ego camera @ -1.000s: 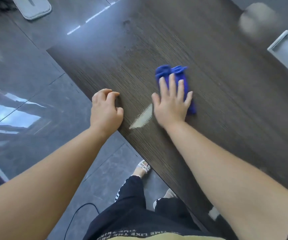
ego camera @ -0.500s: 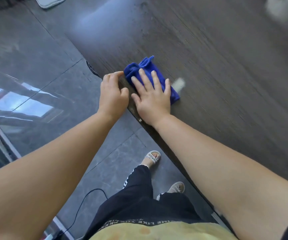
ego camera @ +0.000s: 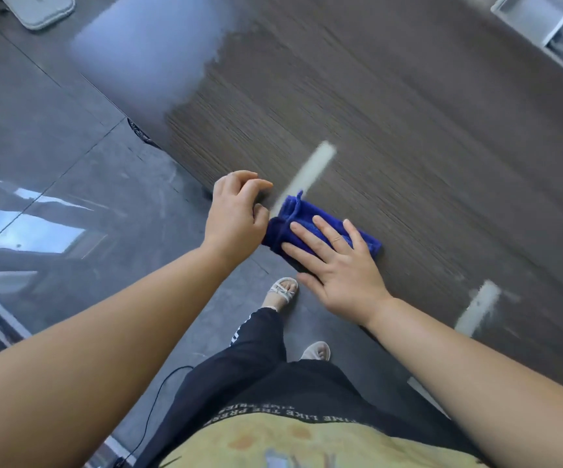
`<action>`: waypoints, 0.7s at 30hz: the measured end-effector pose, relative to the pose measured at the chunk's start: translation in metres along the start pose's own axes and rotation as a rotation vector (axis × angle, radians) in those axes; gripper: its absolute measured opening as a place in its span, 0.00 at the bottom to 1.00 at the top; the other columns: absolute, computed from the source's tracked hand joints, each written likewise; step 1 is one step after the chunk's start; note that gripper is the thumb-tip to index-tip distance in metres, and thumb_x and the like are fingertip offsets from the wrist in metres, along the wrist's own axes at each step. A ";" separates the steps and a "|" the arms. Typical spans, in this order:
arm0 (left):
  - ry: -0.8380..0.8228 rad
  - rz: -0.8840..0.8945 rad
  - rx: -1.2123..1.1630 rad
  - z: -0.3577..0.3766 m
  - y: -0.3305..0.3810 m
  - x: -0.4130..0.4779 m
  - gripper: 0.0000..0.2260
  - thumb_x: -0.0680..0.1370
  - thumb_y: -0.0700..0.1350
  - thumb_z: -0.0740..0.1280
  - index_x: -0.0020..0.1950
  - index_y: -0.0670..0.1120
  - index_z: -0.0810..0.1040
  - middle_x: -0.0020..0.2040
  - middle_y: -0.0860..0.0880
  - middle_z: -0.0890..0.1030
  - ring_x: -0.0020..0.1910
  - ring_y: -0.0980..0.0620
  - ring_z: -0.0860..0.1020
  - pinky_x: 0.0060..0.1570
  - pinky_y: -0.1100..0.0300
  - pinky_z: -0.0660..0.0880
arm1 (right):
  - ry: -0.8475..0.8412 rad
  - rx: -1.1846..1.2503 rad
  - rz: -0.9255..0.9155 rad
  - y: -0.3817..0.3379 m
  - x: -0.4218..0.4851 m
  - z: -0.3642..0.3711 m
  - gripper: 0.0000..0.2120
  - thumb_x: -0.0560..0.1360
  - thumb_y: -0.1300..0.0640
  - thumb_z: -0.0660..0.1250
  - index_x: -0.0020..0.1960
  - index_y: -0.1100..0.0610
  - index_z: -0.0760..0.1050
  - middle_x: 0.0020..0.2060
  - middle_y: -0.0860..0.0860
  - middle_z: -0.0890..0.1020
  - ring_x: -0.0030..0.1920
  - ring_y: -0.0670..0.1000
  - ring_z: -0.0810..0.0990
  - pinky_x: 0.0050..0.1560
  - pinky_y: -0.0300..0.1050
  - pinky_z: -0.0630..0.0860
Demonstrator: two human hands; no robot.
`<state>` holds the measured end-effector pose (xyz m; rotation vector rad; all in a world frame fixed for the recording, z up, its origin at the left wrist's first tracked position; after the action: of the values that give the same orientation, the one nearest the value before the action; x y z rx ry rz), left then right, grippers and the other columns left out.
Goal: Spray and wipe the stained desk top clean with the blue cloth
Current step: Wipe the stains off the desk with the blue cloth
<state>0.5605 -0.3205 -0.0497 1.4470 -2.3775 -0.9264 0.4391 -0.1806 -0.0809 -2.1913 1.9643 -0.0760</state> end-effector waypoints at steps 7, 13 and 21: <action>-0.150 0.209 0.070 0.060 0.063 -0.054 0.21 0.72 0.45 0.52 0.57 0.43 0.79 0.59 0.43 0.75 0.62 0.39 0.67 0.61 0.56 0.62 | -0.012 -0.009 0.436 0.056 -0.157 -0.002 0.23 0.81 0.41 0.45 0.71 0.47 0.64 0.73 0.49 0.63 0.73 0.57 0.60 0.69 0.65 0.56; -0.195 0.275 0.116 0.096 0.106 -0.088 0.20 0.71 0.42 0.56 0.58 0.42 0.79 0.60 0.43 0.76 0.62 0.38 0.69 0.60 0.51 0.67 | 0.106 -0.032 0.782 0.020 -0.125 -0.001 0.25 0.78 0.43 0.51 0.71 0.50 0.67 0.72 0.53 0.67 0.71 0.61 0.65 0.65 0.68 0.61; -0.316 0.484 0.212 0.148 0.161 -0.128 0.21 0.71 0.47 0.53 0.54 0.43 0.81 0.55 0.42 0.78 0.55 0.37 0.74 0.55 0.50 0.72 | 0.122 -0.022 0.637 0.051 -0.269 0.014 0.23 0.78 0.44 0.53 0.72 0.47 0.64 0.73 0.50 0.65 0.72 0.58 0.64 0.68 0.65 0.61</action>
<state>0.4369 -0.0994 -0.0500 0.7472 -2.9393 -0.8400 0.3605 0.0820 -0.0786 -1.5008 2.6352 -0.0931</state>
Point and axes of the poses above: each hand's wrist, its own x-axis towards the middle knuckle, its own z-axis out of the palm, y = z × x, the point moved 4 cm from there along x, towards the middle knuckle
